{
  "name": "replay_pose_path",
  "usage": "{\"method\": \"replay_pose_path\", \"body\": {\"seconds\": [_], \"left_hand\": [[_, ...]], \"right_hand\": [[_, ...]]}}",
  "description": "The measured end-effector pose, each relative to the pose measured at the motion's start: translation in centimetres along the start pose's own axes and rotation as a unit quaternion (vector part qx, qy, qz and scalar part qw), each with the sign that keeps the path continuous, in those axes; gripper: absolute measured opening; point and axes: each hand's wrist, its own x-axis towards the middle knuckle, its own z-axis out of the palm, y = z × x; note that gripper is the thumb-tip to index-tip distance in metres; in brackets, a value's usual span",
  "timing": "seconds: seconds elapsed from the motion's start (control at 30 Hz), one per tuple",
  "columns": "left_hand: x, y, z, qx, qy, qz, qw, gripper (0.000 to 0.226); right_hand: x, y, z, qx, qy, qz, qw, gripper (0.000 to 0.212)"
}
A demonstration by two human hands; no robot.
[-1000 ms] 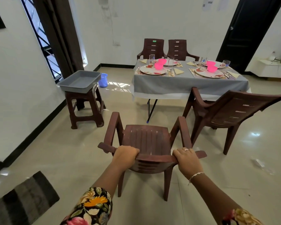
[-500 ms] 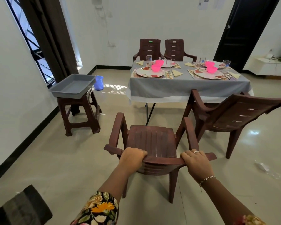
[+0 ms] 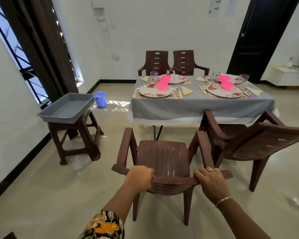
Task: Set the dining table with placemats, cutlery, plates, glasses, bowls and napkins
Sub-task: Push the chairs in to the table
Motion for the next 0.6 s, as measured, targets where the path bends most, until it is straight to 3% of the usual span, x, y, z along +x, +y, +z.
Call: {"method": "replay_pose_path", "body": {"seconds": [0.17, 0.27, 0.4, 0.5, 0.6], "left_hand": [[5.2, -0.1, -1.0, 0.017, -0.031, 0.013, 0.999, 0.016], [7.7, -0.8, -1.1, 0.015, -0.038, 0.009, 0.999, 0.016], [10.3, -1.4, -1.1, 0.016, -0.042, 0.005, 0.999, 0.018], [12.4, -1.6, -1.2, 0.014, -0.036, 0.005, 0.999, 0.017], [14.3, -1.8, -1.5, 0.013, -0.035, 0.008, 0.999, 0.015]], "right_hand": [[3.2, 3.9, 2.2, 0.006, -0.002, 0.001, 1.0, 0.004], [4.6, 5.1, 3.2, 0.008, -0.003, 0.003, 1.0, 0.02], [6.4, 6.3, 4.1, 0.016, -0.009, 0.008, 1.0, 0.022], [7.9, 7.6, 4.8, 0.015, -0.025, 0.024, 0.999, 0.002], [9.2, 9.1, 6.1, 0.023, -0.059, 0.043, 0.997, 0.026]]}}
